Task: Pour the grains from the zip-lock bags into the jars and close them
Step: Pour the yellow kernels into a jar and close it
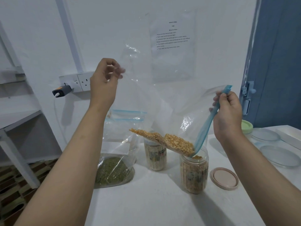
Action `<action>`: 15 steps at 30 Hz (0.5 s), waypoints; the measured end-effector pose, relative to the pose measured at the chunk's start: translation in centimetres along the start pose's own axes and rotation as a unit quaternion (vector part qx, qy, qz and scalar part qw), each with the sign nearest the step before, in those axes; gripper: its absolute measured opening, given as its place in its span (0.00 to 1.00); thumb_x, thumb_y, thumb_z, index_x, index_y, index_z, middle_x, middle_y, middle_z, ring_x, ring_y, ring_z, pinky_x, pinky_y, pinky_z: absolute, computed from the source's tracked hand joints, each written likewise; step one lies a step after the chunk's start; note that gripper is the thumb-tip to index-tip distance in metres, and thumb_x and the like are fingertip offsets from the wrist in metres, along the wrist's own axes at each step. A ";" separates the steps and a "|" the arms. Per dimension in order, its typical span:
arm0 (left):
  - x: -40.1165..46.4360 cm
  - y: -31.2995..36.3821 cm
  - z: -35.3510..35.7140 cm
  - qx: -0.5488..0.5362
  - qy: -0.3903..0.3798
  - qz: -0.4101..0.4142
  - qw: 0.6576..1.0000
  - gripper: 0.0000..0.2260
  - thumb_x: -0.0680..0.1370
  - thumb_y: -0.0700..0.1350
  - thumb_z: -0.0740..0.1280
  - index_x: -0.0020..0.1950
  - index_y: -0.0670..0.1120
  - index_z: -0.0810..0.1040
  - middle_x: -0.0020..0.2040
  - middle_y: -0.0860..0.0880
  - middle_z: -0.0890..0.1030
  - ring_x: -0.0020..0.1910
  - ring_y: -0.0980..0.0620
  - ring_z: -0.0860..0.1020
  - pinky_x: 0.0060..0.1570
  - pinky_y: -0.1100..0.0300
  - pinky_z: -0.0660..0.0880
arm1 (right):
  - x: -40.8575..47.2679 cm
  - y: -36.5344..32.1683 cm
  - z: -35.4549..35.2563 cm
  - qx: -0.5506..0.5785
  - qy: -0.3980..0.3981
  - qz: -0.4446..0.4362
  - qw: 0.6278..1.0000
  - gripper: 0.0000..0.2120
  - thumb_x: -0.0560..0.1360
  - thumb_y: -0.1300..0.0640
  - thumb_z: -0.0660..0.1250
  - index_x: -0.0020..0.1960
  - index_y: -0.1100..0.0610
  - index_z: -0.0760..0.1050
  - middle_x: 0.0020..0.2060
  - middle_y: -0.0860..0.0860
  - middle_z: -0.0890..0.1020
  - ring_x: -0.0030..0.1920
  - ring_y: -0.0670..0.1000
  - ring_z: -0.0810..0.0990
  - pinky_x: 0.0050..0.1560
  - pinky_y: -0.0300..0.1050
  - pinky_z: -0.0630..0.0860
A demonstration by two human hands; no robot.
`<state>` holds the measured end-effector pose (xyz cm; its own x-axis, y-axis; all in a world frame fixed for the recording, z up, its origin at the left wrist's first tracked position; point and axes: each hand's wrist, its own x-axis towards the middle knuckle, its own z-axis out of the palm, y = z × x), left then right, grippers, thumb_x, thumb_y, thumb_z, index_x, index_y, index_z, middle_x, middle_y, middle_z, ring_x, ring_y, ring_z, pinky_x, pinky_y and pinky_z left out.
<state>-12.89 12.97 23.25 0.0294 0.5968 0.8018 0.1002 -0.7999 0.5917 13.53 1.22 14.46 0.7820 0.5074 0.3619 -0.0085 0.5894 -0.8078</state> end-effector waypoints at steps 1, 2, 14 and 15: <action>0.1 0.2 0.1 -0.002 -0.001 0.002 1.000 0.09 0.80 0.44 0.65 0.45 0.58 0.72 0.49 0.47 0.84 0.42 0.53 0.80 0.48 0.59 0.74 | 0.0 -0.1 0.0 0.000 0.000 0.000 1.000 0.13 0.84 0.59 0.55 0.46 0.50 0.75 0.39 0.44 0.75 0.37 0.42 0.72 0.43 0.38 0.73; 0.2 0.3 0.1 -0.004 -0.003 0.004 1.000 0.09 0.79 0.43 0.65 0.45 0.58 0.72 0.49 0.45 0.83 0.42 0.53 0.79 0.47 0.60 0.74 | -0.1 -0.2 0.1 0.000 0.000 -0.001 1.000 0.13 0.84 0.59 0.55 0.46 0.50 0.74 0.39 0.44 0.76 0.37 0.42 0.72 0.43 0.38 0.73; 1.5 2.0 0.7 0.007 -0.019 0.038 0.999 0.09 0.77 0.42 0.68 0.44 0.57 0.74 0.47 0.49 0.82 0.40 0.53 0.79 0.44 0.61 0.74 | -0.2 -0.8 0.3 -0.021 0.005 0.002 1.000 0.12 0.84 0.58 0.55 0.47 0.50 0.75 0.39 0.44 0.76 0.39 0.43 0.72 0.44 0.40 0.74; 1.5 2.0 0.8 0.007 -0.017 0.039 0.999 0.09 0.77 0.42 0.68 0.44 0.57 0.74 0.47 0.49 0.82 0.40 0.53 0.79 0.44 0.61 0.74 | -0.2 -0.8 0.3 -0.022 0.006 0.003 1.000 0.12 0.84 0.58 0.55 0.47 0.50 0.75 0.40 0.44 0.76 0.39 0.43 0.72 0.44 0.40 0.74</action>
<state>-11.88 12.33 25.62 0.0722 0.5343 0.8422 0.1097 -0.8435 0.5257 13.18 0.86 15.20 0.7895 0.5036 0.3508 0.0136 0.5571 -0.8304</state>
